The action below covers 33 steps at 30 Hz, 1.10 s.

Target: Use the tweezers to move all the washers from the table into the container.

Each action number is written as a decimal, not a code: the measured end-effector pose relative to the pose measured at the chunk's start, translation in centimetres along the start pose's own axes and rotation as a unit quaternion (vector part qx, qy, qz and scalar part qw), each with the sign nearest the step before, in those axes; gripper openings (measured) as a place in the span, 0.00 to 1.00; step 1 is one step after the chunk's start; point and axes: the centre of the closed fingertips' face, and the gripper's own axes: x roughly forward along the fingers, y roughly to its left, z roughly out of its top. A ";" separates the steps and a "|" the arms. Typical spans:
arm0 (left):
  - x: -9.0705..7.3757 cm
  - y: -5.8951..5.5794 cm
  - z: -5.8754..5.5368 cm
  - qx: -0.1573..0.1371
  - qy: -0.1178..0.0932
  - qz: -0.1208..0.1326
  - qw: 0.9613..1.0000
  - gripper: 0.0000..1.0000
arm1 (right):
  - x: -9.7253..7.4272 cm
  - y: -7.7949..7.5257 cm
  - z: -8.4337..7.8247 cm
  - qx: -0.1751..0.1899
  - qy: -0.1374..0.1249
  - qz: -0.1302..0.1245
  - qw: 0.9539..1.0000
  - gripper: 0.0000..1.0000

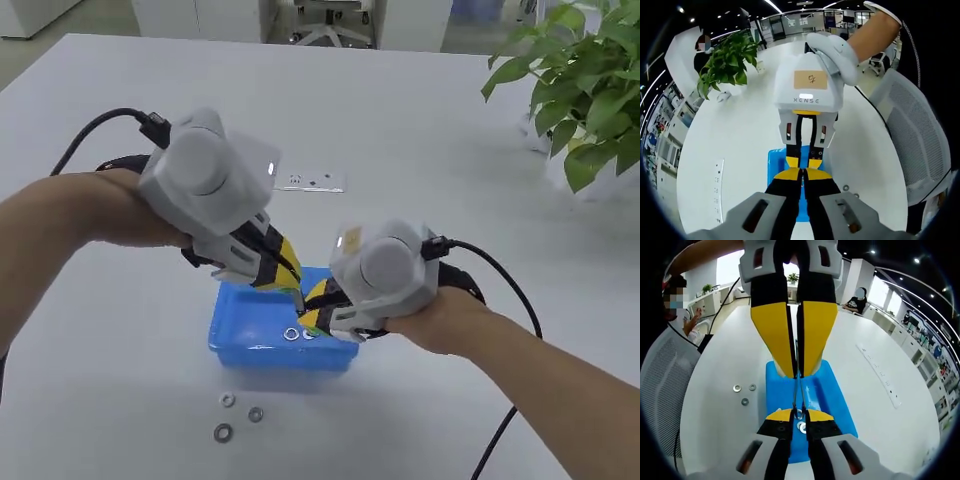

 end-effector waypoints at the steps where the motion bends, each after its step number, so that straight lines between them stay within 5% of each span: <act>1: -0.1 -0.1 0.1 0.000 0.000 0.000 1.000 0.05 | -0.1 0.1 0.1 -0.001 -0.001 0.000 1.000 0.11; 17: -2.3 -2.2 1.0 0.003 0.012 0.012 1.000 0.05 | -1.3 2.1 2.2 -0.019 -0.011 -0.004 1.000 0.11; 33: -2.6 -5.0 0.2 -0.005 0.019 0.008 1.000 0.05 | -0.8 5.1 2.5 -0.024 -0.013 0.010 1.000 0.12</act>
